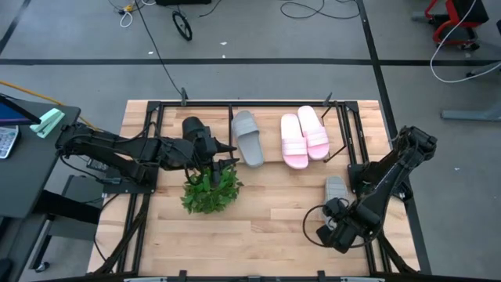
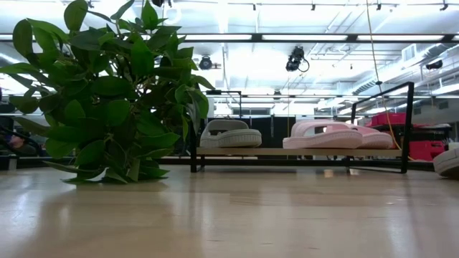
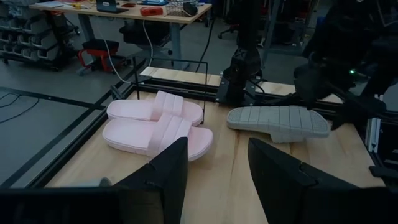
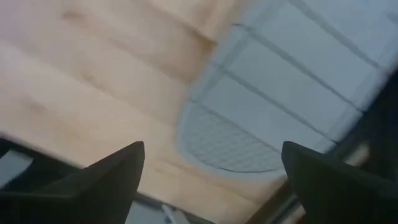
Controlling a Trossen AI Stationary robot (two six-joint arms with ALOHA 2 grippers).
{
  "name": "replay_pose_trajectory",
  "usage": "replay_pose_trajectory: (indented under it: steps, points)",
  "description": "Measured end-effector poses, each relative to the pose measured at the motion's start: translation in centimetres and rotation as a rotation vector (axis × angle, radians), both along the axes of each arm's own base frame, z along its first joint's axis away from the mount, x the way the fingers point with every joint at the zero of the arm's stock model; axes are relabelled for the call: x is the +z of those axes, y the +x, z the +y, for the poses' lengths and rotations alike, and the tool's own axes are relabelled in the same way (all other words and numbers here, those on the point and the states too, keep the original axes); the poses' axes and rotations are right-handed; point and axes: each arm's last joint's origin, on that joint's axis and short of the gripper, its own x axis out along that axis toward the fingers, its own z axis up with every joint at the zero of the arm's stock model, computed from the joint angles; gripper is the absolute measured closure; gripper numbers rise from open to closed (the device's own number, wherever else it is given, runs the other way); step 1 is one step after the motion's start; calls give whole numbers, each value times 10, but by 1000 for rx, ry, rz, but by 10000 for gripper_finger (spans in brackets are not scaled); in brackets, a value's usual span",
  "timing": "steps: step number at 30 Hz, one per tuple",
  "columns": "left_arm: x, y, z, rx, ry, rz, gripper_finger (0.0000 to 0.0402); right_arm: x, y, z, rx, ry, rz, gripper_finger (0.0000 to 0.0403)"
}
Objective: Pick and place slides into the shelf
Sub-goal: Put the gray slide on the shelf
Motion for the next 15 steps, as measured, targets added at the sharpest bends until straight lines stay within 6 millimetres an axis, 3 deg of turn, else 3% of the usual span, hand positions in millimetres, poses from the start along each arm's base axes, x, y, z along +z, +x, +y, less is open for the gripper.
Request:
replay_pose_trajectory:
  steps: [7, 15]
  points:
    - [0, 0, 0, 0, 0, 0, 230, 0, 19, -10, 131, 42, -52, 18]
    - [-1, 0, 0, 1, 2, 14, 230, -11, 35, -9, 253, 228, 37, 23]
